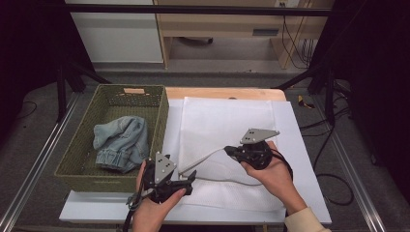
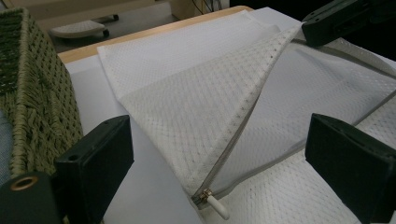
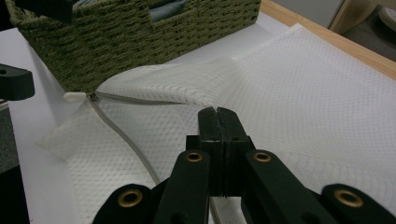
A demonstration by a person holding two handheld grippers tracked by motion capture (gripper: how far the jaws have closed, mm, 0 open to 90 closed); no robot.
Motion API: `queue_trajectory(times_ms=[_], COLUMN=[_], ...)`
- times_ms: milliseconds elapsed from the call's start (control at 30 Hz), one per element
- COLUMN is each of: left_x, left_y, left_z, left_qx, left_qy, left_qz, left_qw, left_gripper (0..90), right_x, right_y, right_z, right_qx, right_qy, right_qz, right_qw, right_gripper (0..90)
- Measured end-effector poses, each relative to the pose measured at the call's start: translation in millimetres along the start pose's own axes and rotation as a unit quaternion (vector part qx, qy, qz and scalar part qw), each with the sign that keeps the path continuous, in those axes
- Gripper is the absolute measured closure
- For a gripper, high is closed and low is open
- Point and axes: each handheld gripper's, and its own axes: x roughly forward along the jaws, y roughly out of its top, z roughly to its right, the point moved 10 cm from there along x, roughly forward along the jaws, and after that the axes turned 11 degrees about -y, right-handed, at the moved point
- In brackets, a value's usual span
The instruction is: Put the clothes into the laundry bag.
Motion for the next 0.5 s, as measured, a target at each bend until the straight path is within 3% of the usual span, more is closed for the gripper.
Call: queue_trajectory(times_ms=[200,267,400,500], left_x=[-2.3,-2.7,-5.3,-8.1], left_y=[0.7,5.4,12.1,17.1], left_z=[-13.8,-20.7,-29.1,-34.1], left_qx=[0.006,-0.004,0.007,0.004], left_qy=[-0.002,-0.003,0.001,-0.003], left_qz=[-0.013,-0.005,-0.015,-0.014], left_qw=[0.9999,1.0000,0.9999,0.9999], left_gripper=[7.7,7.7,7.7,7.7], right_x=[2.4,2.5,2.8,2.1], right_y=[-3.6,-4.1,-5.1,-7.0], right_z=[-5.5,-6.2,-8.0,-6.8], right_qx=[-0.008,-0.011,-0.003,0.010], right_qy=[0.002,-0.001,0.001,0.003], right_qz=[0.000,0.003,0.010,0.019], right_qw=[1.0000,0.9999,0.9999,0.9998], right_gripper=[90.0,90.0,90.0,90.0])
